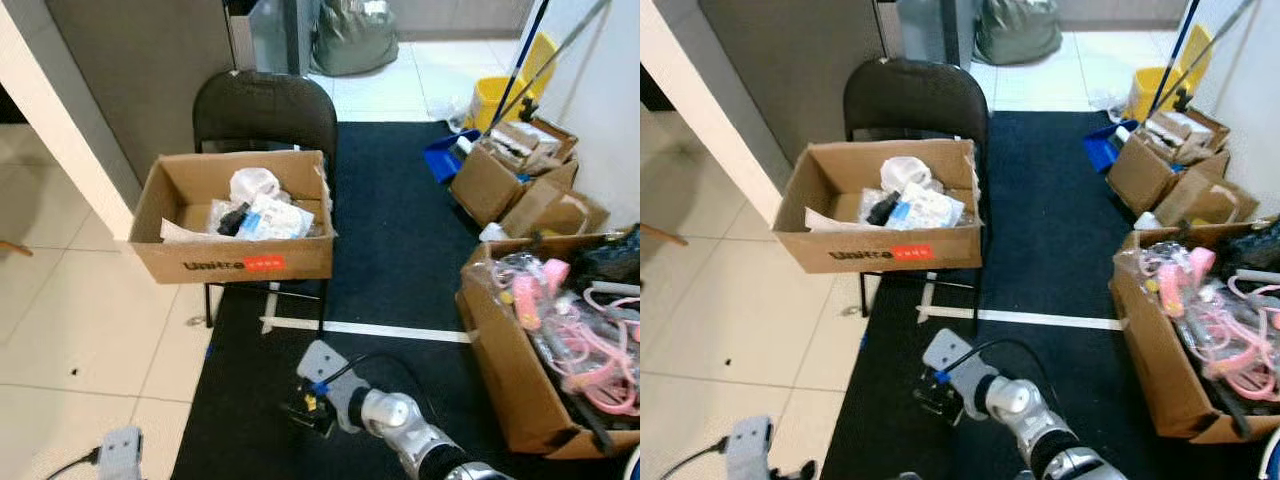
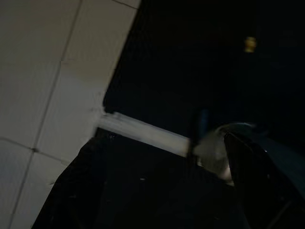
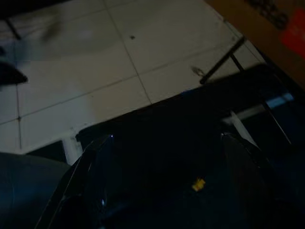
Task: Picking trash to rubbish bin
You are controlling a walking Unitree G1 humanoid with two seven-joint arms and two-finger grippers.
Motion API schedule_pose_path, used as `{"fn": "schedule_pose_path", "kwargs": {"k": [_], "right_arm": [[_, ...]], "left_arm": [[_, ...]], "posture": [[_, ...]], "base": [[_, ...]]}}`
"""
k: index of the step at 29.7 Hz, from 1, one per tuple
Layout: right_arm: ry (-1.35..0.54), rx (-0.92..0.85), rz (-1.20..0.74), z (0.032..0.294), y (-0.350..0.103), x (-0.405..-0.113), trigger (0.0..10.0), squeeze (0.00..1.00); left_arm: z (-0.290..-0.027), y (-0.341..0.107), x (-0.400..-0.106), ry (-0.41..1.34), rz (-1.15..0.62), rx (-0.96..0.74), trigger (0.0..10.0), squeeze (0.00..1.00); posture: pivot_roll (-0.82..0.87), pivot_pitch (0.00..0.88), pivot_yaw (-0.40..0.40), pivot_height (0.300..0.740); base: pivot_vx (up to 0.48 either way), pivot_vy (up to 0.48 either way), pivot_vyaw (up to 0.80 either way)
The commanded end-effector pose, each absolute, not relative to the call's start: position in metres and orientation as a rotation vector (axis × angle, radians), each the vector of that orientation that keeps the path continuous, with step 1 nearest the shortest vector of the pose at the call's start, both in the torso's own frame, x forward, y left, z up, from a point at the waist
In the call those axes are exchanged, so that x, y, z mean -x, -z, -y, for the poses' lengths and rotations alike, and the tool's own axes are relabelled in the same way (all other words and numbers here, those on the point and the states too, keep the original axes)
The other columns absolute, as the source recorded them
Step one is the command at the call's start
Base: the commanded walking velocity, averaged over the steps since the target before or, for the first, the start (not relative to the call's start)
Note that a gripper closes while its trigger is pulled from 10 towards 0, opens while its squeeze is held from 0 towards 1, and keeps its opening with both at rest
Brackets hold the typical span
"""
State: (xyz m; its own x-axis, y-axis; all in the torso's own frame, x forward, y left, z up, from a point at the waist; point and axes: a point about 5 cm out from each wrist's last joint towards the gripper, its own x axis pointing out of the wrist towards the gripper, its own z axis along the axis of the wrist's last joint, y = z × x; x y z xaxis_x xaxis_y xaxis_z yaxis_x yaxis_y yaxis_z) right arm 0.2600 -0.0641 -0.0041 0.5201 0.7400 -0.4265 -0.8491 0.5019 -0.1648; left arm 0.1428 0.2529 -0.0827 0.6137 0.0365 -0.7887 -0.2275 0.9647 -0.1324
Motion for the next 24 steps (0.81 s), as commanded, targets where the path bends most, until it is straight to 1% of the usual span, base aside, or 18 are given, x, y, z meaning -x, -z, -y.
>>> {"fn": "schedule_pose_path", "kwargs": {"k": [1, 2, 4, 6, 7, 8, 10, 13, 14, 16, 19, 22, 23, 24], "right_arm": [[-0.963, 0.4, -0.31, 0.069, 0.005, -0.26, 10.0, 0.0], [-0.948, 0.392, -0.302, 0.071, 0.004, -0.261, 10.0, 0.0], [-0.991, 0.323, -0.332, 0.071, 0.007, -0.255, 10.0, 0.0], [-1.008, 0.313, -0.338, 0.072, 0.008, -0.253, 10.0, 0.0], [-1.01, 0.372, -0.325, 0.071, 0.011, -0.249, 10.0, 0.0], [-0.974, 0.414, -0.278, 0.072, 0.007, -0.252, 10.0, 0.0], [-0.927, 0.448, -0.223, 0.075, 0.0, -0.258, 10.0, 0.0], [-0.991, 0.552, -0.174, 0.074, -0.002, -0.255, 10.0, 0.0], [-0.991, 0.552, -0.174, 0.074, -0.002, -0.255, 10.0, 0.0], [-0.977, 0.632, -0.159, 0.076, -0.002, -0.257, 10.0, 0.0], [-0.989, 0.612, -0.17, 0.076, -0.006, -0.262, 10.0, 0.0], [-1.005, 0.632, -0.165, 0.075, -0.008, -0.265, 10.0, 0.0], [-1.001, 0.714, -0.142, 0.076, -0.01, -0.268, 10.0, 0.0], [-1.001, 0.714, -0.142, 0.076, -0.01, -0.268, 10.0, 0.0]], "left_arm": [[-0.254, 0.087, -0.13, -0.172, -0.928, 0.221, 10.0, 0.0], [-0.253, 0.088, -0.128, -0.178, -0.928, 0.232, 10.0, 0.0], [-0.247, 0.092, -0.122, -0.172, -0.936, 0.259, 10.0, 0.0], [-0.244, 0.093, -0.119, -0.166, -0.941, 0.265, 10.0, 0.0], [-0.241, 0.095, -0.116, -0.166, -0.959, 0.266, 10.0, 0.0], [-0.236, 0.097, -0.113, -0.138, -0.982, 0.248, 10.0, 0.0], [-0.23, 0.099, -0.112, -0.102, -1.004, 0.227, 10.0, 0.0], [-0.224, 0.098, -0.119, -0.086, -0.986, 0.249, 10.0, 0.0], [-0.224, 0.098, -0.119, -0.086, -0.986, 0.249, 10.0, 0.0], [-0.22, 0.098, -0.122, -0.054, -0.991, 0.229, 10.0, 0.0], [-0.215, 0.099, -0.124, -0.027, -0.999, 0.213, 10.0, 0.0], [-0.213, 0.099, -0.125, -0.037, -0.991, 0.23, 10.0, 0.0], [-0.211, 0.1, -0.123, -0.047, -0.994, 0.244, 10.0, 0.0], [-0.211, 0.1, -0.123, -0.047, -0.994, 0.244, 10.0, 0.0]], "posture": [[-0.01, 0.157, 0.079, 0.74], [-0.01, 0.157, 0.079, 0.74], [0.0, 0.17, 0.065, 0.74], [0.0, 0.169, 0.065, 0.74], [0.0, 0.187, 0.066, 0.74], [0.0, 0.197, 0.069, 0.74], [-0.01, 0.213, 0.075, 0.74], [-0.01, 0.22, 0.072, 0.74], [-0.01, 0.22, 0.072, 0.74], [-0.02, 0.218, 0.075, 0.74], [-0.02, 0.207, 0.068, 0.74], [-0.03, 0.2, 0.064, 0.74], [-0.04, 0.191, 0.057, 0.74], [-0.04, 0.191, 0.057, 0.74]], "base": [[0.0, 0.0, 0.0], [0.0, 0.0, 0.0], [0.0, 0.0, 0.0], [0.0, 0.0, 0.0], [0.0, 0.0, 0.0], [0.0, 0.0, 0.0], [0.0, 0.0, 0.0], [0.0, 0.0, 0.0], [0.0, 0.0, 0.0], [0.0, 0.0, 0.0], [0.0, 0.0, 0.0], [0.0, 0.0, 0.0], [0.0, 0.0, 0.0], [0.0, 0.0, 0.0]]}}
